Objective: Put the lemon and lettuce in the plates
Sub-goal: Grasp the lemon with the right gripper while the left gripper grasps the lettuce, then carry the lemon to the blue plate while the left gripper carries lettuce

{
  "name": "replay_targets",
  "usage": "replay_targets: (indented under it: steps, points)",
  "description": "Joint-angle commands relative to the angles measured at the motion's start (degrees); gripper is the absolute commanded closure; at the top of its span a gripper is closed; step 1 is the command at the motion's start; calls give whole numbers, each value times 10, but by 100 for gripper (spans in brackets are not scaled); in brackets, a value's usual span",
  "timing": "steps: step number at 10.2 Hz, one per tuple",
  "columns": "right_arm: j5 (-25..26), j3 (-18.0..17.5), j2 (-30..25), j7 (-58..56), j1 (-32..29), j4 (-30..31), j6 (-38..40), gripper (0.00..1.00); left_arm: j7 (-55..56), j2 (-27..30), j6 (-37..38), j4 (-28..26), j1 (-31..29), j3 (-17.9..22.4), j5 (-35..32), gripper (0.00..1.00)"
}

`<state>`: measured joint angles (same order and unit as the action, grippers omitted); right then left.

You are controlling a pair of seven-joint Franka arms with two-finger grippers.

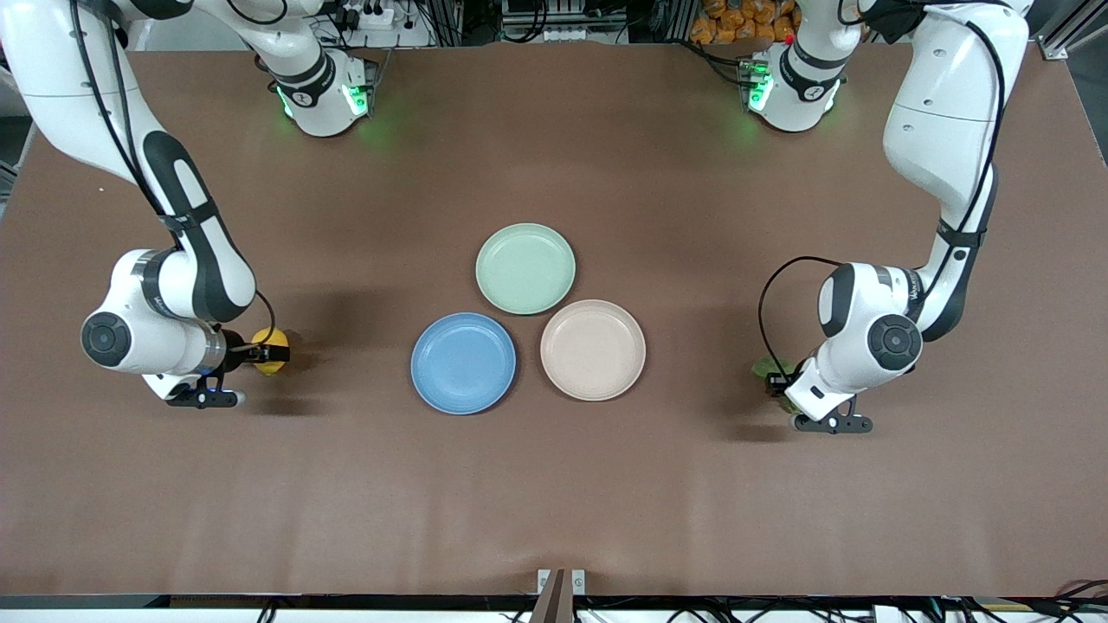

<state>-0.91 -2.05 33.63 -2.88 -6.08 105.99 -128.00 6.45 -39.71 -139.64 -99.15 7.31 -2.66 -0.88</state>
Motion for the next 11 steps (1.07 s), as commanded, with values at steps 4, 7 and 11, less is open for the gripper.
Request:
replay_targets:
  steps: [4, 7, 11]
  points:
    - [-1, -17, -4, 9, 4, -27, 21, 100, 33, 35, 52, 10, 60, 4, 6, 100]
    - [-2, -65, -3, 116, 35, -100, 110, 100, 125, 67, 86, 28, 108, 1, 13, 100]
    - [-4, -95, 37, 321, 133, -168, 100, 100, 313, 75, 134, 70, 204, 1, 5, 100]
